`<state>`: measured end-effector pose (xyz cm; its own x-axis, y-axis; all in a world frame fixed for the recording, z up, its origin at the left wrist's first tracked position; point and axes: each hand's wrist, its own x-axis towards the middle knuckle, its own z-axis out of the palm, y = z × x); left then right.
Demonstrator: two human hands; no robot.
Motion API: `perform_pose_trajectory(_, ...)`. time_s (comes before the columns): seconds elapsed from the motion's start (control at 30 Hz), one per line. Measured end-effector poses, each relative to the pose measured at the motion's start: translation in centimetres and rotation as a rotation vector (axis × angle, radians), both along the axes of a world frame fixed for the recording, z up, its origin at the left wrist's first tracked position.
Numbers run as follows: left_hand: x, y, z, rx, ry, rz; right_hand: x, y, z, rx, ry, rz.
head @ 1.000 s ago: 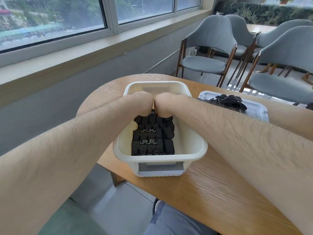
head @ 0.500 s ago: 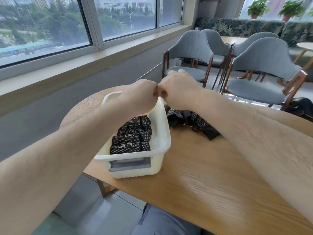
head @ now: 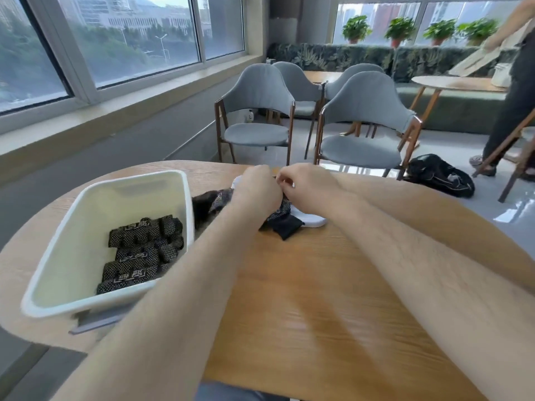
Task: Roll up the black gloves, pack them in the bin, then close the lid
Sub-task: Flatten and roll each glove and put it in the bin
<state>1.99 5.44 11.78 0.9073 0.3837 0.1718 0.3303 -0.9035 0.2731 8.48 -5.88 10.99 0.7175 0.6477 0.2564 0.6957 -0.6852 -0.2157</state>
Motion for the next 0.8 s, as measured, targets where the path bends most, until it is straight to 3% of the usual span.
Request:
perform_pose_trajectory(0.13, 0.8, -0.6, -4.8, -0.192, -0.168, 0.091, 0.6, -0.4, -3.3, 0.072, 0.121, -0.054)
perform_pose_trajectory(0.27, 2.2, 0.0, -8.0, -0.131, -0.277, 0.130, 1.3, 0.6, -6.3, 0.124, 0.179, -0.126)
perform_pose_trajectory(0.37, 3.2, 0.4, -9.8, -0.141, -0.408, 0.111, 2.5, 1.9, -7.8, 0.293, 0.201, -0.192)
perform_pose_trajectory(0.47, 4.6, 0.9, -11.3, -0.167, -0.396, 0.118, 4.0, 3.3, -8.4, 0.343, 0.174, -0.217)
perform_pose_trajectory(0.67, 4.6, 1.9, -14.5, -0.205, -0.385, 0.123, 6.5, 5.3, -9.5, 0.175, 0.172, -0.169)
perform_pose_trajectory(0.8, 4.6, 2.3, -15.3, -0.224, -0.411, 0.137, 6.0, 5.3, -10.1, 0.333, 0.141, -0.165)
